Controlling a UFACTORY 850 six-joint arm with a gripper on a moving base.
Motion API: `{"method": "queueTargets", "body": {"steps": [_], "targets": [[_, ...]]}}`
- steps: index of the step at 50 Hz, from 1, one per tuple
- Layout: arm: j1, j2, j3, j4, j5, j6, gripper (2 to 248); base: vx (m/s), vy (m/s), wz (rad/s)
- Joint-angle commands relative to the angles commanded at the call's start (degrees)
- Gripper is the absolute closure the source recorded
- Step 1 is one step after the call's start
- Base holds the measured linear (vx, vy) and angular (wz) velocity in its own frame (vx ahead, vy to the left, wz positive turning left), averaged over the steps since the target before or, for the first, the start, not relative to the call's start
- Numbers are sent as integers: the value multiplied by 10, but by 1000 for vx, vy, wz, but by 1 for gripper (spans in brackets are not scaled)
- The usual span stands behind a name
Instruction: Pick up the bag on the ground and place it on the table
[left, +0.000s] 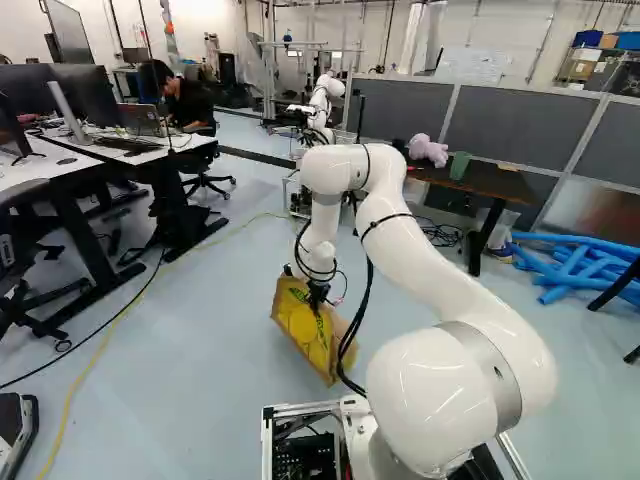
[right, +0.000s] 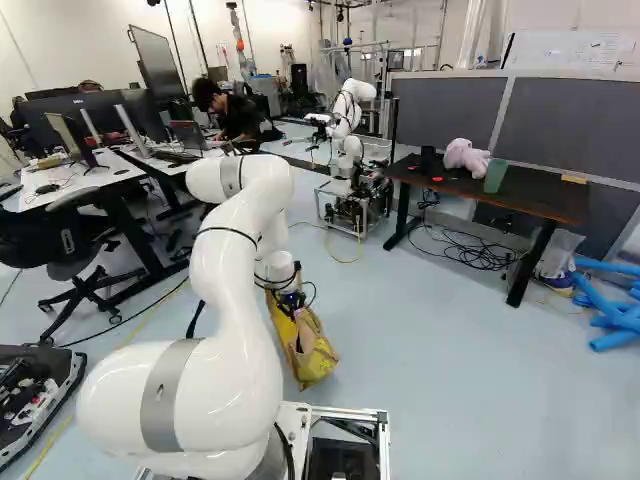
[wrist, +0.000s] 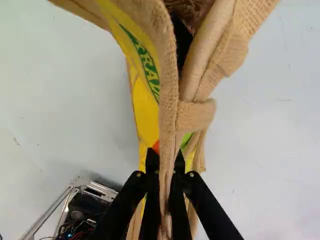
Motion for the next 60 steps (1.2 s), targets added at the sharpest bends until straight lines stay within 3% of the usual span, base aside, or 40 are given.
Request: {"method": "queueTargets", "body": {"steps": [35, 60], "targets": [[0, 94, 110, 64, 14, 0, 228, 0, 0, 0], [-1, 153, 155, 111, 14, 0, 228, 0, 0, 0]]}}
